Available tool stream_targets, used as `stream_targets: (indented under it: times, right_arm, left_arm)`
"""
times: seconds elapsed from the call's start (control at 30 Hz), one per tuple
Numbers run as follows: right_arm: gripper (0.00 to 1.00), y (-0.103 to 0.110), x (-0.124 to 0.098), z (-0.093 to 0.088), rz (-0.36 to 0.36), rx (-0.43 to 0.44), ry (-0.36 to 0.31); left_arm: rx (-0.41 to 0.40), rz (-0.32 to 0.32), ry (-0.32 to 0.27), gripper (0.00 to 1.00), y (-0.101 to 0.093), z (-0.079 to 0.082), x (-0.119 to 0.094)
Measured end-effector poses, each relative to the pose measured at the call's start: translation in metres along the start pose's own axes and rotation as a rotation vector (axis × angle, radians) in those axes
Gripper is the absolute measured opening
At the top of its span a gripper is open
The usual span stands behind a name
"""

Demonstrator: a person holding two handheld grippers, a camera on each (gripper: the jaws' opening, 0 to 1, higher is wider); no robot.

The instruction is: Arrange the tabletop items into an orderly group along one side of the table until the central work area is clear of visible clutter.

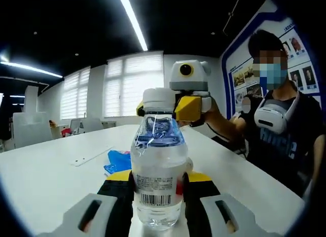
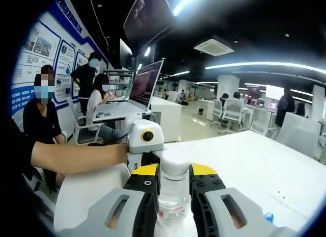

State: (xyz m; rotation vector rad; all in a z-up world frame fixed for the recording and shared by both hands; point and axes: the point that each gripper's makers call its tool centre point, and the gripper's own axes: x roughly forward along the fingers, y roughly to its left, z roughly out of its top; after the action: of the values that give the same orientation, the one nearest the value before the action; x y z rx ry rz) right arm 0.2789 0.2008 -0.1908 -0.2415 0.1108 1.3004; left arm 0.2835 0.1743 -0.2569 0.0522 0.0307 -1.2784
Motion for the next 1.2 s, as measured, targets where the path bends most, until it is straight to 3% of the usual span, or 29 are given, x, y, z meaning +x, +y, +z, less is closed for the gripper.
stream_targets:
  times: [0.13,0.37,0.63,0.9,1.0,1.2]
  right_arm:
    - [0.17,0.002,0.000,0.000,0.008,0.020,-0.015]
    - [0.19,0.001,0.000,0.001,0.004,0.018,-0.019]
    - [0.19,0.001,0.000,0.002,0.006,0.009,-0.015]
    - [0.20,0.000,0.000,0.002,0.003,-0.007,-0.010]
    - [0.27,-0.001,0.001,0.000,-0.004,-0.004,-0.003]
    - [0.27,-0.003,0.000,-0.002,-0.008,0.006,-0.007]
  left_arm:
    - [-0.019,-0.031,-0.021,0.36,-0.004,0.000,0.000]
    - [-0.026,-0.024,-0.047,0.37,-0.004,0.001,0.000]
    - [-0.046,-0.006,-0.018,0.38,-0.003,0.000,-0.001]
    - [-0.026,0.043,0.070,0.46,0.002,-0.007,-0.002]
    - [-0.028,0.057,0.067,0.47,0.004,-0.005,-0.003]
    - [-0.032,0.083,0.056,0.50,0.006,-0.003,-0.007]
